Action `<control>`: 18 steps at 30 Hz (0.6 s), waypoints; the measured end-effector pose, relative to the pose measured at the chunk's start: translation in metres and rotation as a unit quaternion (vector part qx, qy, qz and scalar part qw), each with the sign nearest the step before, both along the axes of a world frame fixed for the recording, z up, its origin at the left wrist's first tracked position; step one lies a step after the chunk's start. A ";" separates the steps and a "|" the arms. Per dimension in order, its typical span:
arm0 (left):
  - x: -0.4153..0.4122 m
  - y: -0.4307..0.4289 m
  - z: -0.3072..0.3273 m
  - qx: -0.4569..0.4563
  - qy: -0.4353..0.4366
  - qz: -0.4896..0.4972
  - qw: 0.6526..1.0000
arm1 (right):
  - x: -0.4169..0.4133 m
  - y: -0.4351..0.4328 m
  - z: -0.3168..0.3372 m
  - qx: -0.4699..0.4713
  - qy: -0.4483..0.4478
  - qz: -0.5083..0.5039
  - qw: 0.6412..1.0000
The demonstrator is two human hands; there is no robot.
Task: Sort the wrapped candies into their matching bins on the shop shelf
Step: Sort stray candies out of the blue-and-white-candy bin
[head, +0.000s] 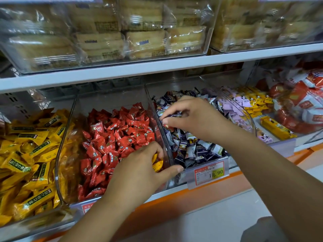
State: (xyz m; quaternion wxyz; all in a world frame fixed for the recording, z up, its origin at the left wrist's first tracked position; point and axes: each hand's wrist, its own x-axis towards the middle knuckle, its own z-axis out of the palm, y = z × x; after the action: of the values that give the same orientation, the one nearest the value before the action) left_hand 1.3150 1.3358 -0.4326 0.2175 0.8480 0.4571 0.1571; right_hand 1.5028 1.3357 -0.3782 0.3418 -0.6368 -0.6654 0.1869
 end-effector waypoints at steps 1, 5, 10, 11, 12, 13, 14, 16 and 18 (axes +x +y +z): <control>0.000 0.000 0.000 0.003 0.003 0.001 1.000 | -0.004 0.003 0.000 0.002 0.001 0.002 1.000; 0.000 -0.001 -0.001 0.006 0.014 -0.001 1.000 | 0.001 0.006 0.002 -0.037 0.063 -0.021 0.997; 0.000 0.000 -0.001 -0.002 0.021 -0.008 1.000 | -0.001 0.001 0.001 -0.015 0.151 -0.052 0.987; 0.001 0.000 -0.001 -0.003 0.022 -0.009 1.000 | -0.005 0.002 0.000 -0.004 0.183 -0.055 0.982; 0.001 0.000 -0.001 -0.003 0.025 -0.009 1.000 | -0.009 0.005 -0.002 0.003 0.216 -0.053 0.975; 0.001 0.000 0.000 -0.002 0.026 -0.007 1.000 | -0.014 0.008 -0.003 0.004 0.248 -0.048 0.968; 0.001 0.000 0.000 -0.001 0.027 -0.006 1.000 | -0.017 0.011 -0.005 -0.002 0.273 -0.037 0.961; 0.001 -0.001 0.001 0.001 0.026 -0.004 1.000 | -0.019 0.015 -0.007 -0.015 0.302 -0.023 0.953; 0.001 -0.001 0.001 0.000 0.026 -0.003 1.000 | -0.009 0.016 -0.007 -0.011 0.276 -0.046 0.960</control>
State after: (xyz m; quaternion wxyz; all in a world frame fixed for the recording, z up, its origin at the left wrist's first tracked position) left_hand 1.3161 1.3348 -0.4317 0.2064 0.8530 0.4603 0.1342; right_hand 1.4936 1.3514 -0.3857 0.5136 -0.5937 -0.5131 0.3470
